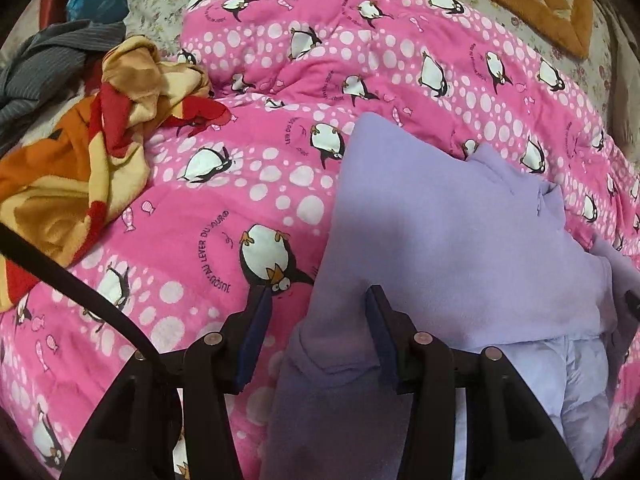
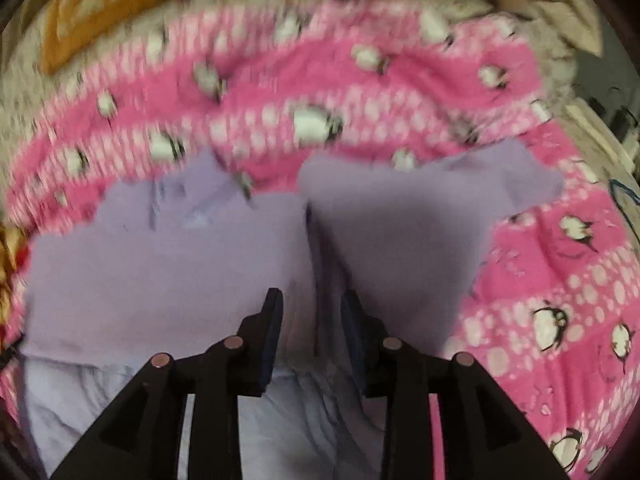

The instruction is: Fold large clothes

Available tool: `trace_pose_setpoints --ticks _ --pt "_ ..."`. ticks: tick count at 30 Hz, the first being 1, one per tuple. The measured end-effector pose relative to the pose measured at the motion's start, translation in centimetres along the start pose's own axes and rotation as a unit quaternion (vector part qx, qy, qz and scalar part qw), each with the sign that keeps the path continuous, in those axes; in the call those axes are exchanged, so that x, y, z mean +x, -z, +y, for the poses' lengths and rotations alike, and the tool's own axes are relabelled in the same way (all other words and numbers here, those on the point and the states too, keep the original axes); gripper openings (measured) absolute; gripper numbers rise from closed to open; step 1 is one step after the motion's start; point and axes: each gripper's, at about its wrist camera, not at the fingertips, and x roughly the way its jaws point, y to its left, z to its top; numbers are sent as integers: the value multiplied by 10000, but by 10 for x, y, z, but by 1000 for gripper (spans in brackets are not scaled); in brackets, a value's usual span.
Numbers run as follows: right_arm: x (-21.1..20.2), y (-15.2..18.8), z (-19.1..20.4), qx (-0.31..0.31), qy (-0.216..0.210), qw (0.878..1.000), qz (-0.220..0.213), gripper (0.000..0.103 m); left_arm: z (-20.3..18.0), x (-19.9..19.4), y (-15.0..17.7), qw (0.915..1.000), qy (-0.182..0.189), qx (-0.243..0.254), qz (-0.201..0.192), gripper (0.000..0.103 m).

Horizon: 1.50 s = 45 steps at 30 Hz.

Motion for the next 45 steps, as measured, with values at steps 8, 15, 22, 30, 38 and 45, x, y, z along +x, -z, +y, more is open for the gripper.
trace_pose_setpoints --ticks 8,15,22,30,38,45 --pt "31 13 45 -733 -245 9955 541 31 -5 2 3 9998 -153 132 -93 19" --pt "59 1 60 -794 220 9952 531 32 -7 1 3 9994 -231 235 -133 19" --pt "25 17 51 -724 -210 9960 488 39 -10 -9 6 9983 -327 310 -361 19" --pt "0 28 50 -670 -638 9938 617 46 -27 -36 11 9952 -55 587 -785 19" --pt "-17 62 42 -795 -731 9912 764 64 -41 -22 19 9951 156 822 -536 20" --pt "-6 72 43 -707 -840 9912 740 73 -47 -11 26 9938 -47 992 -490 23"
